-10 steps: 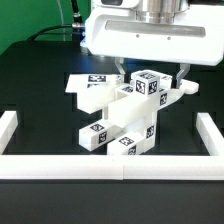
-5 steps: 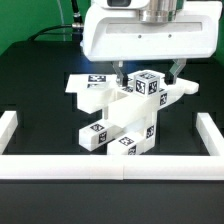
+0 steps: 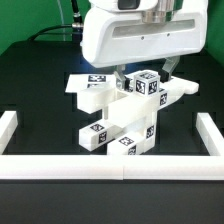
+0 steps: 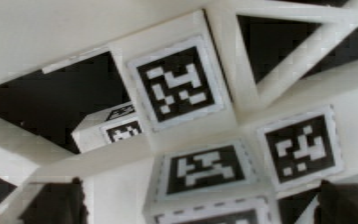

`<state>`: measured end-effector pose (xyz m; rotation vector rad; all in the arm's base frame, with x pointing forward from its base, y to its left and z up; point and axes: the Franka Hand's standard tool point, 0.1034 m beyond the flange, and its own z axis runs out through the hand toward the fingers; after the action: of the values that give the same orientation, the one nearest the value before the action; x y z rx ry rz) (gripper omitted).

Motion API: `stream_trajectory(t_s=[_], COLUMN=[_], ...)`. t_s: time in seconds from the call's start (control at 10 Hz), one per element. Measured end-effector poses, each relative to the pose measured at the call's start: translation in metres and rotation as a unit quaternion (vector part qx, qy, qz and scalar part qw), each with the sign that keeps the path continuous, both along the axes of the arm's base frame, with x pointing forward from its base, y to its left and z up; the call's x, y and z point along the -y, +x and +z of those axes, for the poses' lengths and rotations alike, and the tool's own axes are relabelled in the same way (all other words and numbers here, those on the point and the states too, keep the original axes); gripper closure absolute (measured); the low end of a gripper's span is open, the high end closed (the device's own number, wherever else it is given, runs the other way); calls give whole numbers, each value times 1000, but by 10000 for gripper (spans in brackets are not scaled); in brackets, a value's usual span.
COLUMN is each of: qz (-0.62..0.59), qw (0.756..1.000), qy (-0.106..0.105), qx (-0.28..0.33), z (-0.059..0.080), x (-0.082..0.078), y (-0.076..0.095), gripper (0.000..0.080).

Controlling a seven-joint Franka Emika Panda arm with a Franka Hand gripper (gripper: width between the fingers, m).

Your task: Assemble chair

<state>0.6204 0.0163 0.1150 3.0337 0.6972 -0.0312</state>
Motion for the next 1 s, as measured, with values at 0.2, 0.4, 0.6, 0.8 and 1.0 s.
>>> stream_trajectory(t_s=[0.2,0.4,0.6,0.8,1.0], qz=[0,-1,-11,-71,-154], qw=[1000,1000,1000,997,988], qy=[0,0,0,0,-1], qx=[0,0,0,2,5], z=[0,0,0,0,0], x=[0,0,0,0,-1], y=[0,0,0,0,0], gripper=[176,515,514,514,514])
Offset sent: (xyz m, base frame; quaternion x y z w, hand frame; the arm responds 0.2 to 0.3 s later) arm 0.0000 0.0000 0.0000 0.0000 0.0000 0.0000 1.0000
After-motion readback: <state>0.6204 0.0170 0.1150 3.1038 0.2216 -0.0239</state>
